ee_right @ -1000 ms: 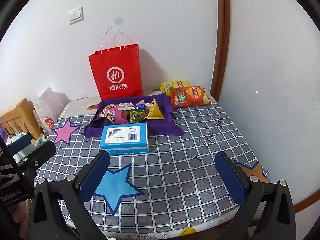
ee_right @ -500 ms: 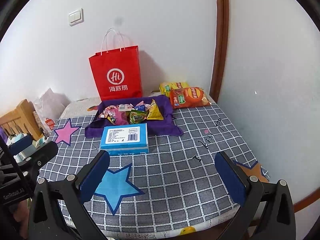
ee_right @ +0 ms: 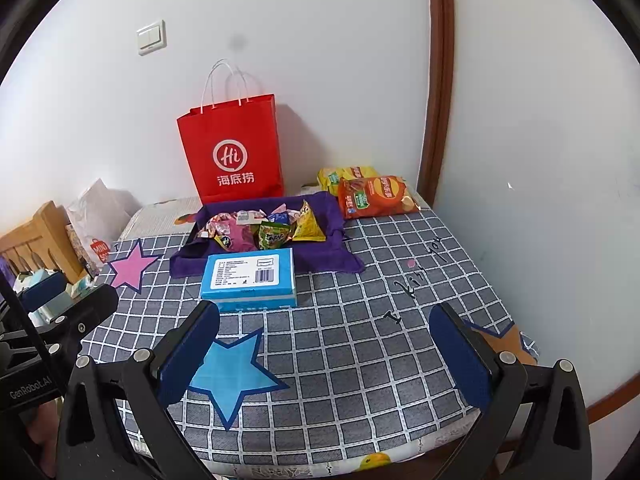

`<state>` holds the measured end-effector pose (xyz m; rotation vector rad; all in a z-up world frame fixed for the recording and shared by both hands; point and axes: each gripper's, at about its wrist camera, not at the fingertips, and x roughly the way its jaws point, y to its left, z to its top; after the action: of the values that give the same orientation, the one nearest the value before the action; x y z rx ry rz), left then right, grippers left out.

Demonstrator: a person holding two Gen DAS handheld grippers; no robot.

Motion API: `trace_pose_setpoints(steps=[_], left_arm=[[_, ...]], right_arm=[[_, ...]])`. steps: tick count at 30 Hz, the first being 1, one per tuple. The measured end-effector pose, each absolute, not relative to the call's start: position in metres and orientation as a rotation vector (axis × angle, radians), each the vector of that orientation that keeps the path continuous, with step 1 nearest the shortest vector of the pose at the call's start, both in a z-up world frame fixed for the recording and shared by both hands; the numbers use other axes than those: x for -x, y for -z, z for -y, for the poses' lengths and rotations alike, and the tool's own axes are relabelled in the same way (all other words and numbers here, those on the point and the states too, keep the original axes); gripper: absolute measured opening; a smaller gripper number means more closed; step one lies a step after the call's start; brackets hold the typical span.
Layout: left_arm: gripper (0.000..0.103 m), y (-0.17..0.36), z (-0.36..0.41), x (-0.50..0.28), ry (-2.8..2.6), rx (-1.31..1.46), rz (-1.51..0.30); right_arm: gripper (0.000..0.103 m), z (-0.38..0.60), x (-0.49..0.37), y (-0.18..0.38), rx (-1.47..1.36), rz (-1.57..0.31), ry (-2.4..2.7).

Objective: Organize snacks

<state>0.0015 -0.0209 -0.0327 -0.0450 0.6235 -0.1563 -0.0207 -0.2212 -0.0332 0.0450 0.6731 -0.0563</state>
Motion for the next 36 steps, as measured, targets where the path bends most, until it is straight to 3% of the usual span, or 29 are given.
trace_pose_setpoints(steps=[36], left_arm=[[0.102,0.0316,0.0239,-0.0003,0.157,0.047,-0.623]], right_arm=[[0.103,0.2236,0.0248,0.0361,-0.051,-0.677,0.057]])
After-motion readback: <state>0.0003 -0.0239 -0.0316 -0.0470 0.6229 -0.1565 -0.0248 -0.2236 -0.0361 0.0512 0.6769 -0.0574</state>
